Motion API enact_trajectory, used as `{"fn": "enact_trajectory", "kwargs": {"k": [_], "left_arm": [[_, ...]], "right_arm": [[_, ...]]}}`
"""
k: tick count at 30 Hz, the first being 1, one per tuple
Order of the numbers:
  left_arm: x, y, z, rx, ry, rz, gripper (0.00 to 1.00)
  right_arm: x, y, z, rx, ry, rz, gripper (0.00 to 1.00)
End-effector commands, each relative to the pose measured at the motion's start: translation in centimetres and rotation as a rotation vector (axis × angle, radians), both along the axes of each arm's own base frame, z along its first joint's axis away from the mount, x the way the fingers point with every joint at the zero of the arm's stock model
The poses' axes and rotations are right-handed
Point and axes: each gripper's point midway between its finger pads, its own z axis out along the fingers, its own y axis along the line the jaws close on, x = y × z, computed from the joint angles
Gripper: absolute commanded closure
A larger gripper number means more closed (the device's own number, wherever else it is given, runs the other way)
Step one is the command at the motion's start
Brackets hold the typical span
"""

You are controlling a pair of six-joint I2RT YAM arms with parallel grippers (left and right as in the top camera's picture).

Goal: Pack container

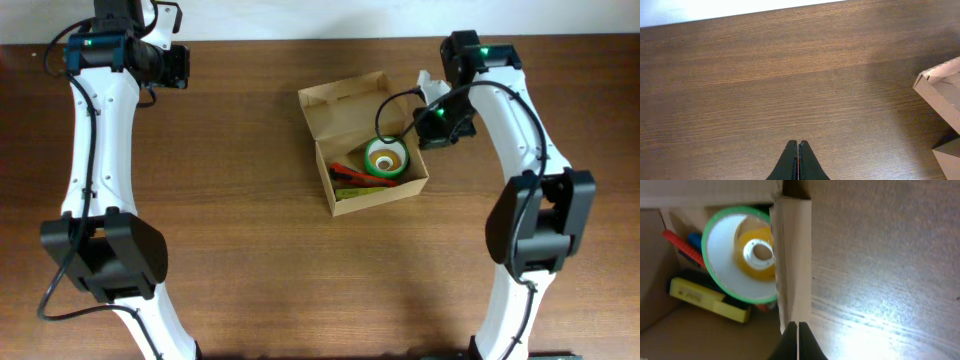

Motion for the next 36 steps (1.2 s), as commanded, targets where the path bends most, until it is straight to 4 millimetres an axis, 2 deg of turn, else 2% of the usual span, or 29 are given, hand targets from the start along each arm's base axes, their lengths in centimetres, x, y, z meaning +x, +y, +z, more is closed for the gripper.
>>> {"fn": "enact_trajectory", "kwargs": {"k": [1,4,7,12,16,29,36], "left_arm": [[-0.2,-0.1,0.7,-0.016,-0.015,0.002,0.98],[-0.2,-0.1,0.7,-0.016,-0.015,0.003,0.98],[-0.2,-0.1,0.7,-0.017,-0.015,0.003,0.98],[-0.2,-0.2,0.7,-0.023,-0.015,-0.001,0.98],[-0.2,-0.2,0.7,-0.022,-0.015,-0.002,0.98],[-0.3,-0.3,0.7,-0.023,-0.012,-0.003,0.98],[-0.3,-0.3,0.7,-0.023,-0.012,-0.003,0.98]], "right_arm": [[-0.6,0.4,4.0,0.041,-0.092,0.013,0.96],[-1.2,0.5,6.6,0.055,-0.155,0.014,0.96],[-2.5,-0.2,7.2,0.05,-0.187,-0.006,0.96],[-5.2,-1.5,6.1,0.05,-0.239,-0.055,0.96],[-5.7,-2.6,4.4,0.011,-0.224,-0.073,0.96],[-3.3,-2.8,-0.5,-0.002,-0.175,-0.076,0.96],[-3.2,-2.3,-2.6,0.021,-0.125,-0.07,0.96]]}}
